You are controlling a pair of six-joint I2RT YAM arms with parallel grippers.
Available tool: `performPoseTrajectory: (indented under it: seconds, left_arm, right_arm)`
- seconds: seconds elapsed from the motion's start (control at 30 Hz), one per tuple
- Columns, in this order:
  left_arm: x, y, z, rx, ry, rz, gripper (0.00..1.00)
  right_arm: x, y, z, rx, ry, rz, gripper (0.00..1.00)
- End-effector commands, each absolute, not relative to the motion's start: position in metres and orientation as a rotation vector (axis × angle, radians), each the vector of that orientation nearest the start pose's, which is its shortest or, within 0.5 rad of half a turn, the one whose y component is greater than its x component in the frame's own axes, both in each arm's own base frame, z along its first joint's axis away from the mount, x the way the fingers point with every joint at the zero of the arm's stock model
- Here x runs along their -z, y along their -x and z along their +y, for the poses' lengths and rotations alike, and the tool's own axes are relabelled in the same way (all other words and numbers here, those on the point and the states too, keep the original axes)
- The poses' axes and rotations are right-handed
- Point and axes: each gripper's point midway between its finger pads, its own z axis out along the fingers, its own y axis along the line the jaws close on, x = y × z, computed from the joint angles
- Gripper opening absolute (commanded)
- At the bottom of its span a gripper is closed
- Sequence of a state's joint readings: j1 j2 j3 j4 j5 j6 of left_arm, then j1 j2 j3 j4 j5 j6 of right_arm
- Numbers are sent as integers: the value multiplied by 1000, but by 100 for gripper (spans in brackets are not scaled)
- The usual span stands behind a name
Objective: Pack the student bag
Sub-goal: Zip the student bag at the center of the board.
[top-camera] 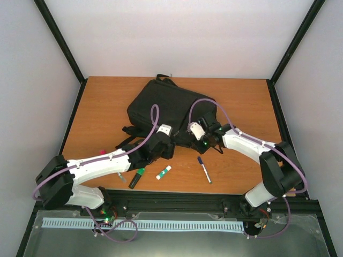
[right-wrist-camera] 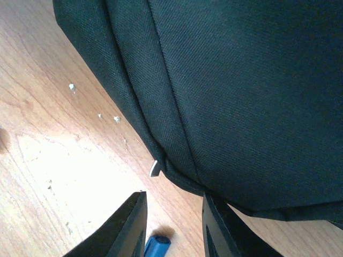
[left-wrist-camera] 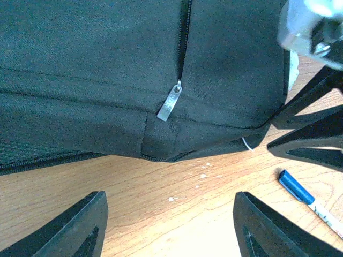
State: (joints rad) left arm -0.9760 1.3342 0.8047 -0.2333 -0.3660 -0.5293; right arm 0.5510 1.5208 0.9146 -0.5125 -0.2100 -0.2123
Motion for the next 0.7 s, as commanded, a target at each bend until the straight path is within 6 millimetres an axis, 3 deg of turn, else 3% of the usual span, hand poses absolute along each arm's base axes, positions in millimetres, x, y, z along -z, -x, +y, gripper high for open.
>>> performPoseTrajectory:
  seconds: [0.0,0.17,0.3,0.5,0.67]
  left_arm:
    - [-150,-261,-265,388,-269,2240,66]
    - [-152,-261,-261,378,-265,2235,66]
    - [-150,-263,-261,369,-261,2233,66]
    - [-146,-264,-261,371,-244,2243,66]
    - [-146,-262,-254,362,-227,2243,66]
  right_arm:
    - [-71,-284,227,-361,1078,2470,28]
    - [-100,-282,215,-282,1079,2412,33]
    - [-122,-260,213,-355,1114,2358,30]
    - [-105,-243,223,-439,1202,2349,22]
    - [-89,-254,240,-436,1253,2365,21]
